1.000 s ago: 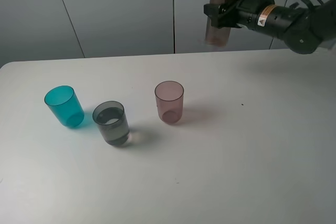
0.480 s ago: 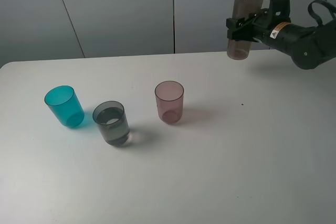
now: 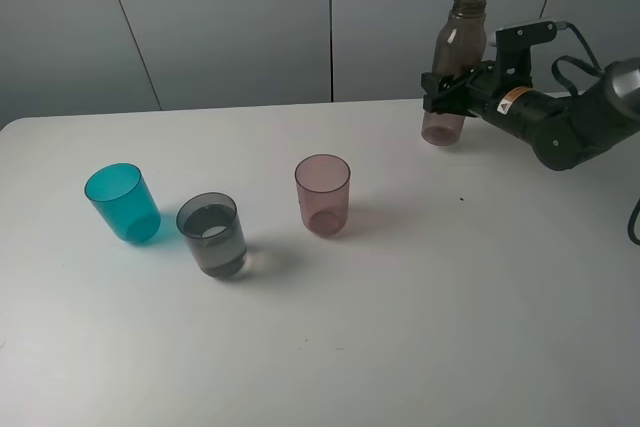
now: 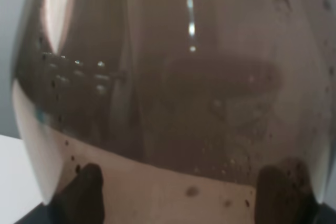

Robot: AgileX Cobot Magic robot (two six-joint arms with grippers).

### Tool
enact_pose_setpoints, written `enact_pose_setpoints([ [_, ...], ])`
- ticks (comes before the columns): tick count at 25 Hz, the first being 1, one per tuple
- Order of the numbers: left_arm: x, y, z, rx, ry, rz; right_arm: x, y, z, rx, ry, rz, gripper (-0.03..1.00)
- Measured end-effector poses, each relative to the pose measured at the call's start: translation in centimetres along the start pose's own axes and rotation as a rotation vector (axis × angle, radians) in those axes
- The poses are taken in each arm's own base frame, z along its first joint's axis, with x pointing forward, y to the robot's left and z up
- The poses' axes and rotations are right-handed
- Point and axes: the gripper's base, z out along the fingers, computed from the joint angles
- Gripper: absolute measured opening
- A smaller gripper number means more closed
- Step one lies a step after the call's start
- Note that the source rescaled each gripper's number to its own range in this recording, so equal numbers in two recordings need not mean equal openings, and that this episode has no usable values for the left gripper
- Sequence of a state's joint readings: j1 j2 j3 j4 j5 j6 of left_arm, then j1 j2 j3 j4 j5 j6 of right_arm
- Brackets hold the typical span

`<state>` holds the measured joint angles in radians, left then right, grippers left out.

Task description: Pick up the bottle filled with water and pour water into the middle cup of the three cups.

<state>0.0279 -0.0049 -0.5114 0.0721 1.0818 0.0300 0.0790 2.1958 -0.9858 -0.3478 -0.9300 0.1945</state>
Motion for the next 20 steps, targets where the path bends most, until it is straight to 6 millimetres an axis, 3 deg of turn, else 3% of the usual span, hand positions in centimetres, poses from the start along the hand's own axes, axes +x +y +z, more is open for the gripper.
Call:
enact_pose_setpoints([
  [11,0.0,0.0,0.0,0.0,0.0,0.0,1.5,0.0,0.2,-0.008,0.02,-0.009,0.03],
  [20,0.0,0.0,0.0,0.0,0.0,0.0,1.6,0.1,0.2,-0.017,0.021,-0.016,0.03],
])
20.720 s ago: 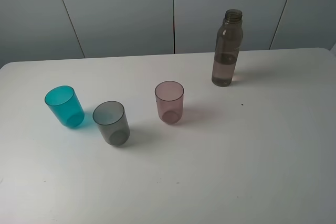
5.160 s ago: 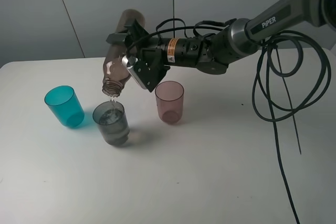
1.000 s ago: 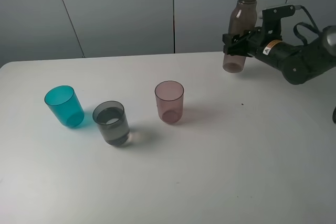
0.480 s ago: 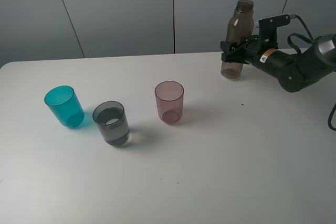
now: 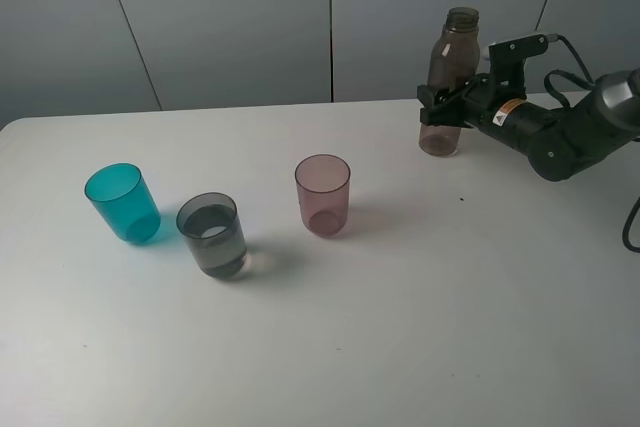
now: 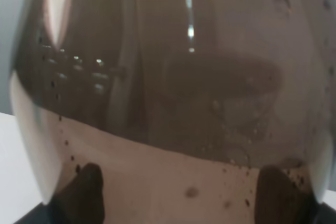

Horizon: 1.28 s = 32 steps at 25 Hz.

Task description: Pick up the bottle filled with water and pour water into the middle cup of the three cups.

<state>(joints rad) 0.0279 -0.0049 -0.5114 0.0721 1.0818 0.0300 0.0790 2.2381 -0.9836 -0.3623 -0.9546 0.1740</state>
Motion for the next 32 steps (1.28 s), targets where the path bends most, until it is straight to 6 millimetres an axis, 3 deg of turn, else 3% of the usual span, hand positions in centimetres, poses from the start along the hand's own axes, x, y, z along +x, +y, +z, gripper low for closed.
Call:
enact_pose_setpoints([
  [5,0.0,0.0,0.0,0.0,0.0,0.0,0.3,0.2,-0.4,-0.008,0.0,0.003,0.03],
  [6,0.0,0.0,0.0,0.0,0.0,0.0,0.5,0.2,-0.5,-0.01,0.003,0.004,0.07],
  [7,0.0,0.0,0.0,0.0,0.0,0.0,0.6,0.3,-0.6,-0.012,0.007,0.008,0.17],
  [9,0.0,0.0,0.0,0.0,0.0,0.0,1.0,0.5,-1.0,-0.017,0.03,0.01,0.45],
  [11,0.0,0.0,0.0,0.0,0.0,0.0,1.2,0.6,-1.5,-0.015,0.052,0.016,0.78],
  [13,0.0,0.0,0.0,0.0,0.0,0.002,1.0,0.8,-2.1,-0.012,0.072,0.016,0.95],
  [18,0.0,0.0,0.0,0.0,0.0,0.004,0.0,1.0,-4.2,0.023,0.179,0.012,0.99],
  [22,0.0,0.0,0.0,0.0,0.0,0.004,-1.8,1.2,-7.3,0.086,0.269,0.024,0.99],
  [26,0.0,0.0,0.0,0.0,0.0,0.004,-6.0,1.4,-10.8,0.144,0.316,-0.01,1.0],
  [32,0.0,0.0,0.0,0.0,0.0,0.002,-14.4,2.0,-17.3,0.256,0.26,-0.065,1.0],
])
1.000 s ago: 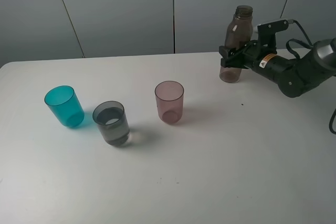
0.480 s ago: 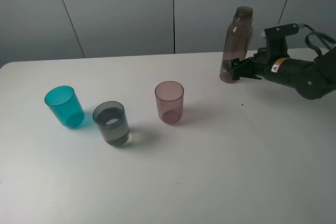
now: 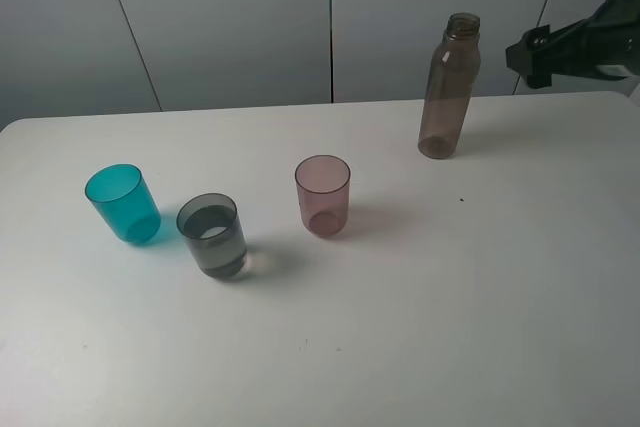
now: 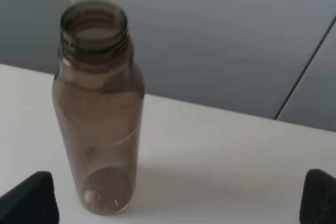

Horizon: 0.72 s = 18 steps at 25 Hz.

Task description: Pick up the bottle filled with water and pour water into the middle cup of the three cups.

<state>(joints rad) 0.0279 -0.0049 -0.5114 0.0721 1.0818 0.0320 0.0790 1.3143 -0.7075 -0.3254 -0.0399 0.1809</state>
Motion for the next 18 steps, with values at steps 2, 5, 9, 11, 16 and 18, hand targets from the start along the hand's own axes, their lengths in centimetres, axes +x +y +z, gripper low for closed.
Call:
enact_pose_setpoints([
  [2,0.0,0.0,0.0,0.0,0.0,0.0,-1.5,-0.4,-2.6,0.035,-0.015,-0.001,1.0],
  [5,0.0,0.0,0.0,0.0,0.0,0.0,-2.6,-0.5,-6.3,0.066,0.015,0.022,1.0],
  [9,0.0,0.0,0.0,0.0,0.0,0.0,-2.2,0.0,-10.7,0.059,0.133,0.063,1.0],
  [11,0.0,0.0,0.0,0.0,0.0,0.0,-1.6,0.3,-12.8,0.041,0.181,0.084,1.0],
  [16,0.0,0.0,0.0,0.0,0.0,0.0,-0.2,0.9,-17.5,-0.042,0.224,0.086,1.0],
  [18,0.0,0.0,0.0,0.0,0.0,0.0,0.7,1.1,-19.5,-0.075,0.247,0.096,1.0],
])
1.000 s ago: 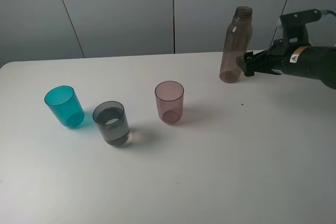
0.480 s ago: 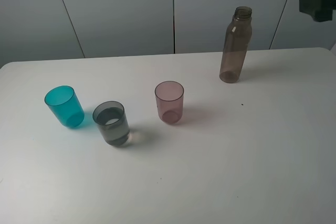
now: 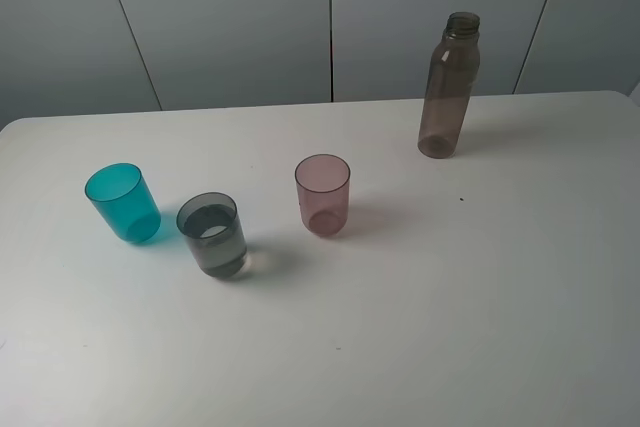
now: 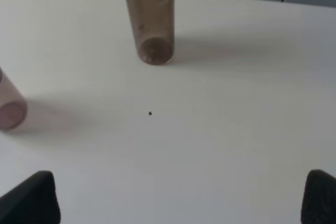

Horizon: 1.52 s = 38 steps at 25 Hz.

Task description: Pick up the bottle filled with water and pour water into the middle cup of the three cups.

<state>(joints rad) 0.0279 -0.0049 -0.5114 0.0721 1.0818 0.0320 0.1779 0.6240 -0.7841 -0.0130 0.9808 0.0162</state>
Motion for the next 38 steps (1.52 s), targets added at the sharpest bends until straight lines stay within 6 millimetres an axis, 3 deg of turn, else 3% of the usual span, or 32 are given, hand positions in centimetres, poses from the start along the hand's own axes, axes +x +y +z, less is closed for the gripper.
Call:
enact_pose_setpoints([
  [7,0.0,0.0,0.0,0.0,0.0,0.0,5.2,0.3,-3.7,-0.047,-0.047,0.002,1.0],
  [16,0.0,0.0,0.0,0.0,0.0,0.0,11.2,0.3,-4.9,-0.048,-0.275,-0.012,1.0],
  [20,0.0,0.0,0.0,0.0,0.0,0.0,11.9,0.3,-3.6,-0.051,-0.225,-0.013,1.0],
  [26,0.0,0.0,0.0,0.0,0.0,0.0,11.9,0.2,-3.5,-0.046,-0.225,0.005,1.0],
  [34,0.0,0.0,0.0,0.0,0.0,0.0,11.9,0.2,-3.4,0.15,-0.227,0.134,1.0],
  [38,0.0,0.0,0.0,0.0,0.0,0.0,11.9,0.2,-3.4,0.156,-0.227,0.139,1.0],
])
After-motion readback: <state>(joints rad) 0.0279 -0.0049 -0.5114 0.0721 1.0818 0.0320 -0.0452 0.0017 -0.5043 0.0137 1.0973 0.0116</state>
